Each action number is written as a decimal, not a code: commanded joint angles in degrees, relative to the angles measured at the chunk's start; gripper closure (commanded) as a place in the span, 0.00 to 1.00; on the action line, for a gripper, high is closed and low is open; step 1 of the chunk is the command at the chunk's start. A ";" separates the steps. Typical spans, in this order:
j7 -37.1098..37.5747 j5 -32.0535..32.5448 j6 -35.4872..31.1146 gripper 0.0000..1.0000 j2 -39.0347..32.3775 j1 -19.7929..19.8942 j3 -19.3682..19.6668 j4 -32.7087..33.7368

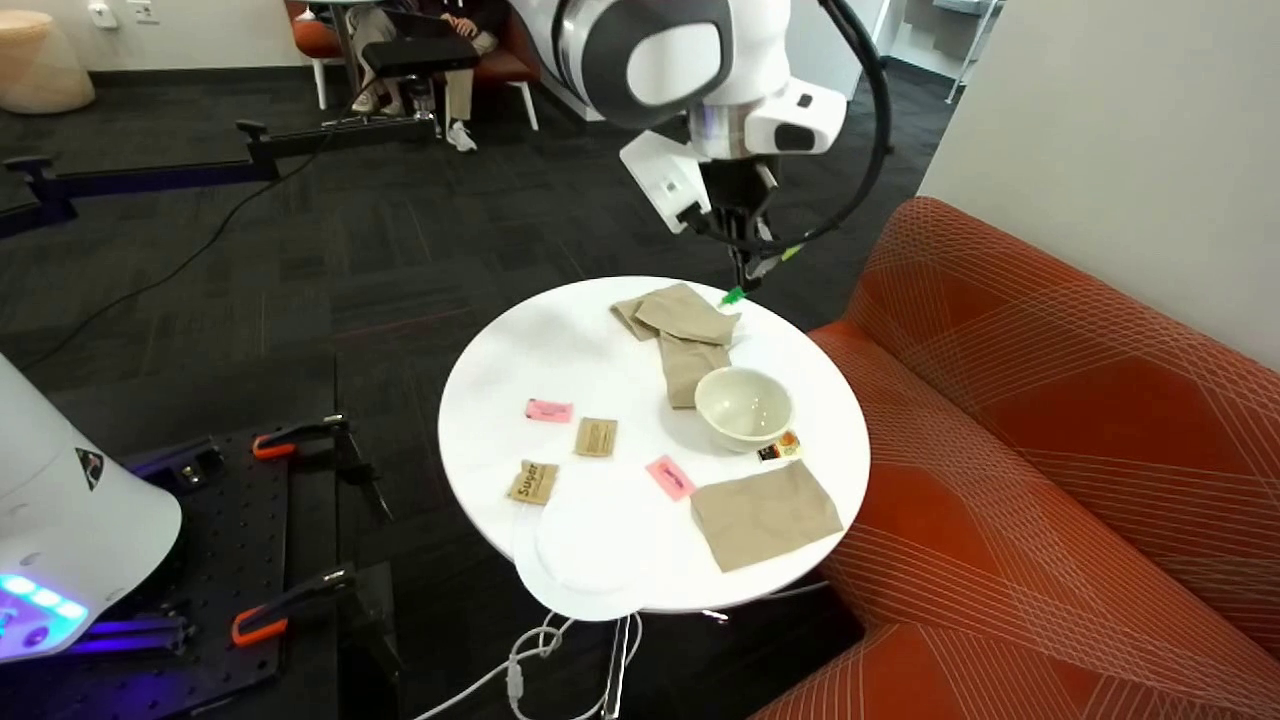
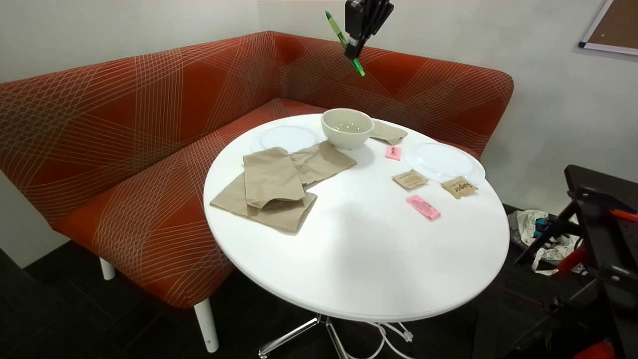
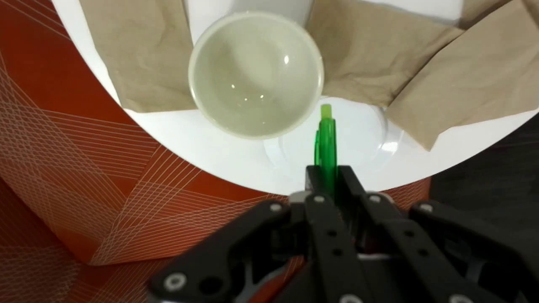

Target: Remove the pen from the bowl and put it on the table

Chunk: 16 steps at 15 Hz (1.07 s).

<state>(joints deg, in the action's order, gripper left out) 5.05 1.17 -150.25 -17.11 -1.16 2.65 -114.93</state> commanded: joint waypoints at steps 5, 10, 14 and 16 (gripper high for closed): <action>3.35 -2.20 15.87 0.97 18.16 -3.30 -5.64 -12.43; 4.98 -4.65 28.62 0.97 19.66 -4.91 -8.51 -13.49; 9.25 -3.13 28.44 0.97 18.86 -5.78 -9.69 -17.45; 11.58 -2.62 26.21 0.97 17.83 -6.05 -10.16 -19.71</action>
<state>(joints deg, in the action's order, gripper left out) 12.81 -2.54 -121.87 0.92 -6.70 -6.96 -131.51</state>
